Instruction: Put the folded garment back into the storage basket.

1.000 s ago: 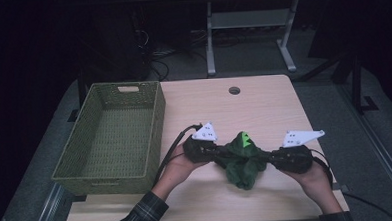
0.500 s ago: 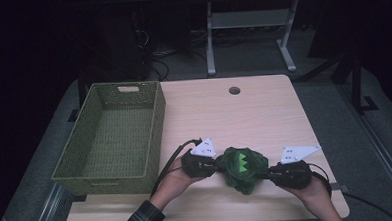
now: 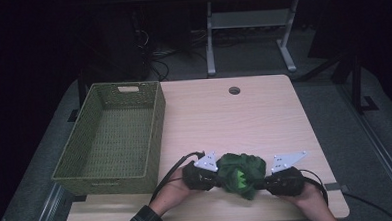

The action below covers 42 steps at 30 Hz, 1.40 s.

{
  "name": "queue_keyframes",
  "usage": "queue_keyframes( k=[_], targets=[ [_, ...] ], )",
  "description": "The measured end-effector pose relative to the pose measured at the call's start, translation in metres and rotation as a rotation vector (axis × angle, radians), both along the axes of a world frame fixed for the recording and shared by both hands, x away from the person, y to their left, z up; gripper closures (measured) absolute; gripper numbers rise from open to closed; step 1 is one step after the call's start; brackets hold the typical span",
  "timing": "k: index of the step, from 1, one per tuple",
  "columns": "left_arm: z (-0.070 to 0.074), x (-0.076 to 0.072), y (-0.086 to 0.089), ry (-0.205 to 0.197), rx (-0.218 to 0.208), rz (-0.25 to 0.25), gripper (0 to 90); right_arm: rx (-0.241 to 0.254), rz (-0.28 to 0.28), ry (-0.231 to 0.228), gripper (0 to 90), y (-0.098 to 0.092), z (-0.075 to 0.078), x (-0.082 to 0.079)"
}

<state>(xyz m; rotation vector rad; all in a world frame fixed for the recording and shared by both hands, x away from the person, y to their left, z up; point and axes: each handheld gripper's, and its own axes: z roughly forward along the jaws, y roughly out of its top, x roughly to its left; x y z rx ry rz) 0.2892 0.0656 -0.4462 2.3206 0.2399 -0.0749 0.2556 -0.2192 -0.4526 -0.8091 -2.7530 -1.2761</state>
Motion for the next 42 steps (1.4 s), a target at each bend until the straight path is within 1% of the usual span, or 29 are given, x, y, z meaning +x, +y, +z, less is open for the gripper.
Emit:
queue_keyframes(
  k=[1,4,5,8,9,11,12,13,14,15,16,17,19,22,23,24,26,27,28,29,30,31,32,33,34,36,37,40,42],
  targets=[
    [-0.004,-0.001,-0.002,0.007,0.015,-0.01,85.3,-0.01,0.002,0.006,86.1,0.0,-0.002,0.001],
    [-0.007,-0.002,-0.004,0.01,0.028,-0.019,85.3,-0.019,0.004,0.013,86.3,0.001,-0.004,0.002],
    [-0.009,-0.002,-0.007,0.014,0.043,-0.027,85.3,-0.034,0.003,0.023,86.5,0.001,-0.006,0.002],
    [-0.012,-0.003,-0.009,0.014,0.054,-0.027,85.2,-0.04,0.003,0.025,86.6,0.001,-0.009,0.002],
    [-0.013,-0.004,-0.009,0.014,0.057,-0.025,85.0,-0.033,0.003,0.029,86.5,0.0,-0.01,0.003],
    [-0.014,-0.004,-0.01,0.012,0.065,-0.029,83.0,-0.035,0.003,0.027,85.8,0.0,-0.009,0.002],
    [-0.013,-0.004,-0.009,0.015,0.059,-0.023,83.0,-0.03,0.008,0.018,83.4,0.0,-0.007,0.002],
    [-0.008,-0.004,-0.006,0.019,0.042,-0.015,78.0,0.0,0.005,0.018,76.7,-0.003,-0.003,0.0],
    [-0.008,-0.004,-0.006,0.019,0.042,-0.015,75.8,0.0,0.005,0.018,76.7,-0.003,-0.003,0.0],
    [-0.006,-0.003,-0.005,0.02,0.033,-0.013,73.7,0.013,-0.007,0.006,72.4,-0.006,0.002,-0.002],
    [0.001,-0.004,-0.001,0.02,0.008,0.0,71.1,0.025,-0.013,0.0,70.4,-0.009,0.006,-0.004],
    [0.001,-0.004,-0.001,0.02,0.008,0.0,68.7,0.033,-0.015,-0.001,68.9,-0.011,0.009,-0.005],
    [0.008,-0.007,0.003,0.022,-0.013,0.01,65.4,0.042,-0.019,-0.013,66.5,-0.013,0.015,-0.007],
    [0.012,-0.009,0.005,0.019,-0.02,0.008,61.6,0.056,-0.015,-0.029,62.9,-0.015,0.02,-0.011],
    [0.014,-0.011,0.006,0.015,-0.021,0.007,56.9,0.064,-0.024,-0.046,56.6,-0.017,0.025,-0.014],
    [0.016,-0.013,0.007,0.005,-0.021,0.012,54.9,0.068,-0.024,-0.049,56.4,-0.018,0.027,-0.016],
    [0.02,-0.015,0.009,-0.005,-0.023,0.017,54.4,0.073,-0.024,-0.064,55.6,-0.021,0.031,-0.018],
    [0.021,-0.015,0.01,-0.006,-0.026,0.017,54.4,0.073,-0.024,-0.064,55.6,-0.021,0.031,-0.018],
    [0.024,-0.014,0.011,-0.016,-0.031,0.019,55.3,0.084,-0.025,-0.072,56.6,-0.023,0.035,-0.019],
    [0.025,-0.014,0.011,-0.016,-0.037,0.023,55.3,0.084,-0.025,-0.072,56.6,-0.023,0.035,-0.019],
    [0.027,-0.013,0.011,-0.018,-0.044,0.024,59.3,0.086,-0.034,-0.08,61.4,-0.024,0.038,-0.017],
    [0.029,-0.012,0.011,-0.025,-0.046,0.024,59.3,0.086,-0.034,-0.08,61.4,-0.024,0.038,-0.017],
    [0.031,-0.011,0.01,-0.026,-0.053,0.028,64.9,0.083,-0.042,-0.086,68.2,-0.024,0.04,-0.012],
    [0.033,-0.009,0.009,-0.028,-0.053,0.025,67.7,0.083,-0.045,-0.085,71.4,-0.023,0.041,-0.01],
    [0.036,-0.007,0.007,-0.028,-0.06,0.026,67.7,0.083,-0.045,-0.085,71.4,-0.023,0.041,-0.01],
    [0.04,-0.003,0.004,-0.035,-0.064,0.036,73.5,0.077,-0.047,-0.09,78.9,-0.021,0.042,-0.004],
    [0.041,0.0,0.002,-0.033,-0.068,0.037,79.3,0.061,-0.044,-0.097,83.2,-0.018,0.041,0.001],
    [0.042,0.008,-0.004,-0.025,-0.064,0.039,83.9,0.048,-0.035,-0.1,85.9,-0.015,0.04,0.004],
    [0.04,0.014,-0.008,-0.025,-0.048,0.041,87.2,0.033,-0.031,-0.088,87.6,-0.013,0.036,0.006]
  ],
)
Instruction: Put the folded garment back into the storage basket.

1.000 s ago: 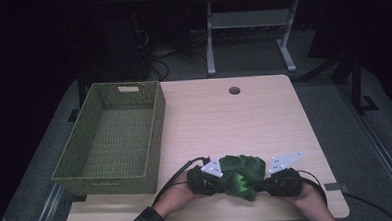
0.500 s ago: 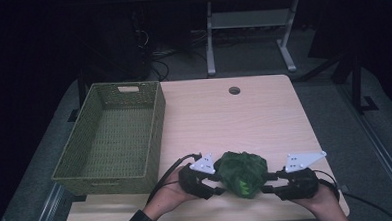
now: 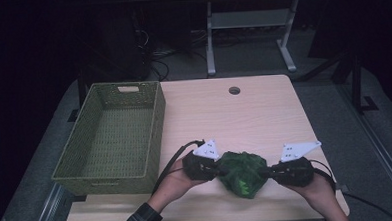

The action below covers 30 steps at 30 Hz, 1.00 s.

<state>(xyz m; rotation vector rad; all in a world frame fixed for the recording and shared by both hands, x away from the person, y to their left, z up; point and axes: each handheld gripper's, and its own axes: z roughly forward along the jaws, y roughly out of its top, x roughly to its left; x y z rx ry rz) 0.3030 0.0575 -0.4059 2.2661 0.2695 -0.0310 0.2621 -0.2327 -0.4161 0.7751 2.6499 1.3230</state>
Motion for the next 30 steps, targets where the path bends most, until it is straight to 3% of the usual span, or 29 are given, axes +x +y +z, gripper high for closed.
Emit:
queue_keyframes(
  k=[3,7,13,16,30],
  targets=[
    [-0.014,0.009,-0.006,0.028,0.037,0.02,89.5,-0.022,-0.003,0.024,89.2,0.0,-0.011,0.001],
    [-0.024,0.011,-0.008,0.053,0.059,0.02,89.6,-0.038,-0.005,0.052,89.6,0.0,-0.021,0.001],
    [-0.031,0.011,-0.007,0.08,0.061,0.024,89.7,-0.053,-0.001,0.074,89.8,0.002,-0.03,0.002],
    [-0.037,0.008,-0.008,0.093,0.084,0.013,89.7,-0.077,0.001,0.087,89.9,0.004,-0.036,0.002],
    [-0.05,0.003,-0.014,0.094,0.168,-0.005,89.8,-0.091,0.016,0.141,90.0,0.008,-0.052,0.004]
  ],
)
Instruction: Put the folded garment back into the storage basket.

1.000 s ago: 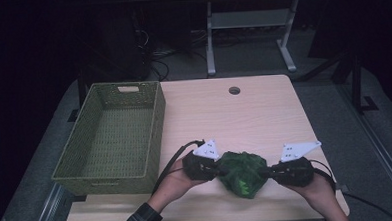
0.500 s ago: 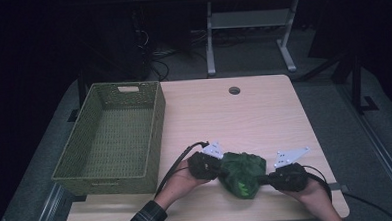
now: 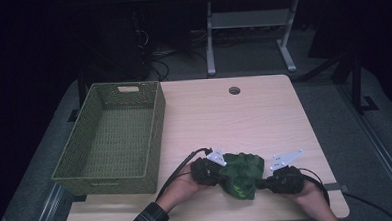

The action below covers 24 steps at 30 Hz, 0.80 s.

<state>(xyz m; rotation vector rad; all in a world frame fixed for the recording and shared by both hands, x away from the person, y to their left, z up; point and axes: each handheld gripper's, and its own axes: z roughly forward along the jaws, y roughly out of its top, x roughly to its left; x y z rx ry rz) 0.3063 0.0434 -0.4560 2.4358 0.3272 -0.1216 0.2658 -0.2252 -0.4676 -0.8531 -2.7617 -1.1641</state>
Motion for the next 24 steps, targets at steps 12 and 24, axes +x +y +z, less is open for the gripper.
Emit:
queue_keyframes(
  k=[12,24],
  targets=[
    [0.023,-0.019,0.019,0.007,-0.042,0.011,88.7,-0.012,-0.062,-0.061,90.0,-0.021,0.017,0.009],
    [0.024,-0.041,0.011,0.053,-0.067,-0.045,89.6,0.011,-0.156,-0.126,90.0,-0.039,0.036,0.057]
  ],
)
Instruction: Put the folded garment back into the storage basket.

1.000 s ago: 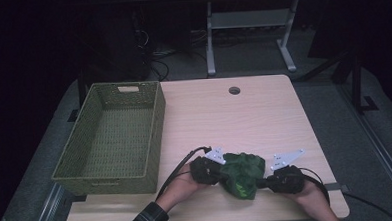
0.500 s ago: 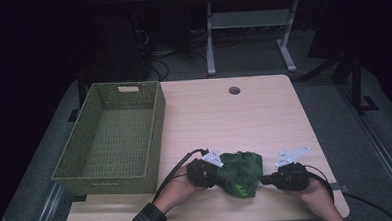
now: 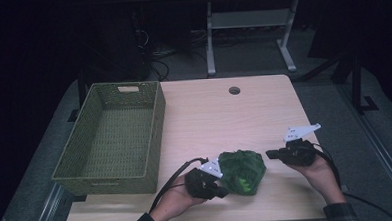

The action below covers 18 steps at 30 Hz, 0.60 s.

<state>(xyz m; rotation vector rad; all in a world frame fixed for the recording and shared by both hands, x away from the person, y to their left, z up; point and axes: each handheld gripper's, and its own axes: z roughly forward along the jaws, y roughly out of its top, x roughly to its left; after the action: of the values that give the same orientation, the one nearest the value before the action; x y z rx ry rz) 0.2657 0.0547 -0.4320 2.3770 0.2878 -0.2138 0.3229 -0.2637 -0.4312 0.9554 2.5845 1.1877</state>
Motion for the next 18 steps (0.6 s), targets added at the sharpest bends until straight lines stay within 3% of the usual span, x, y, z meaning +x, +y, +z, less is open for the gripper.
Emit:
queue_keyframes(
  k=[4,8,9,18],
  targets=[
    [-0.004,-0.005,-0.01,0.012,-0.001,-0.026,89.7,0.032,0.004,0.025,90.0,0.009,-0.001,0.028],
    [-0.006,-0.007,-0.016,0.019,-0.003,-0.042,89.7,0.041,0.012,0.021,90.0,0.019,-0.004,0.04],
    [-0.008,-0.008,-0.021,0.02,0.001,-0.054,89.7,0.037,0.021,0.047,90.0,0.026,-0.007,0.048],
    [-0.013,-0.007,-0.03,0.024,0.002,-0.062,89.7,0.025,0.074,0.072,90.0,0.055,-0.02,0.057]
  ],
)
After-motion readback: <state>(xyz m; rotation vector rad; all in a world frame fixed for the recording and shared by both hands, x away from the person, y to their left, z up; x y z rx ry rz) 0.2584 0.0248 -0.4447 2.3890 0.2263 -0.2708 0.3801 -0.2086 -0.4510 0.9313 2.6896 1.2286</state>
